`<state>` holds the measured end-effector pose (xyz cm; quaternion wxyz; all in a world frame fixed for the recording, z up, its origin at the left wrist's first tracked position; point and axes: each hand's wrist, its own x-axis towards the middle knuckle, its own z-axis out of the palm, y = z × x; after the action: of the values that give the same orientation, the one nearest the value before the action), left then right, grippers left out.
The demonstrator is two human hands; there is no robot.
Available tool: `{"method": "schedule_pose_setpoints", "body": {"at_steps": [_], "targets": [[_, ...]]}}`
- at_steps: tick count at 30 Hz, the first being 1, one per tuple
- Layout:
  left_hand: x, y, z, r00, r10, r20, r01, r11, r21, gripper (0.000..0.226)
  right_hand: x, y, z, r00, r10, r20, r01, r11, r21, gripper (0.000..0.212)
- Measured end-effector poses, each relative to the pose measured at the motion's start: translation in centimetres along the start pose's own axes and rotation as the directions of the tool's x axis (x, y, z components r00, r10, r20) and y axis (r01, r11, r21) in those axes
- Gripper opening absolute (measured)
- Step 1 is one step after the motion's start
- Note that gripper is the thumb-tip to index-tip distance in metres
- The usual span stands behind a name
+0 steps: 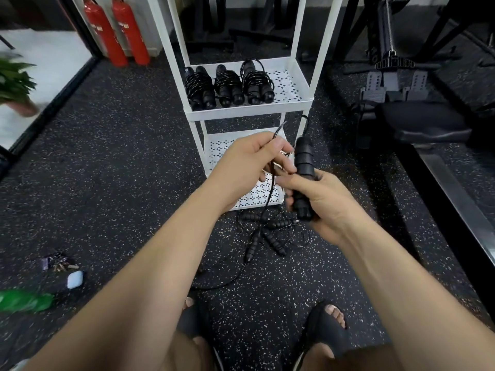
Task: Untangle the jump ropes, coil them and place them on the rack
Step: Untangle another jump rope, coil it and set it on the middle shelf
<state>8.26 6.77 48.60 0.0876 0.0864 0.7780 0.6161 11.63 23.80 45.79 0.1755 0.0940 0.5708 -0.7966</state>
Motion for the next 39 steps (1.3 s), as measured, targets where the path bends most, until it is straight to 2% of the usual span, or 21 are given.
{"method": "schedule_pose_setpoints", "body": {"at_steps": [3, 9, 15, 17, 19, 23, 27, 30, 34, 39], "targets": [[0.2, 0.4, 0.1, 1.0, 0.011, -0.008, -0.012, 0.996, -0.085, 0.03, -0.4, 0.8, 0.8, 0.999, -0.027, -0.032, 0.022, 0.989, -0.15, 0.014], [0.0, 0.3, 0.2, 1.0, 0.01, 0.001, -0.01, 0.989, -0.15, 0.029, -0.3, 1.5, 1.9, 0.994, -0.071, -0.083, 0.056, 0.983, -0.176, 0.007], [-0.2, -0.7, -0.9, 0.992, -0.067, -0.108, 0.047, 0.982, -0.182, 0.025, 0.0, 1.3, 2.2, 0.977, -0.142, -0.159, 0.116, 0.98, -0.16, 0.009], [-0.3, -1.4, -1.1, 0.989, -0.124, -0.075, 0.115, 0.986, -0.118, 0.016, 0.0, 0.8, 2.0, 0.969, -0.172, -0.175, 0.149, 0.98, -0.134, 0.011], [-0.6, -2.3, -0.8, 0.987, -0.162, 0.002, 0.162, 0.987, 0.022, 0.02, 0.0, 0.3, 1.7, 0.962, -0.207, -0.18, 0.185, 0.974, -0.13, 0.011], [-1.3, -3.2, 0.6, 0.966, -0.182, 0.183, 0.123, 0.948, 0.294, 0.031, -0.1, -0.7, 1.3, 0.946, -0.254, -0.202, 0.237, 0.966, -0.105, 0.013], [-1.2, -3.8, 1.5, 0.919, -0.272, 0.287, 0.167, 0.924, 0.343, 0.017, 0.0, -1.7, 0.3, 0.923, -0.293, -0.248, 0.288, 0.956, -0.058, 0.012], [-1.1, -4.2, 1.7, 0.871, -0.334, 0.359, 0.201, 0.911, 0.361, 0.017, 0.0, -2.8, -0.9, 0.902, -0.314, -0.297, 0.324, 0.946, -0.017, 0.012], [-1.1, -5.2, 1.2, 0.851, -0.363, 0.379, 0.184, 0.882, 0.433, 0.014, 0.0, -4.3, -2.5, 0.883, -0.298, -0.363, 0.347, 0.935, 0.075, 0.013], [-1.0, -6.7, -0.3, 0.853, -0.411, 0.323, 0.156, 0.789, 0.594, 0.013, -0.2, -5.2, -3.5, 0.872, -0.268, -0.409, 0.354, 0.924, 0.148, 0.014]]}}
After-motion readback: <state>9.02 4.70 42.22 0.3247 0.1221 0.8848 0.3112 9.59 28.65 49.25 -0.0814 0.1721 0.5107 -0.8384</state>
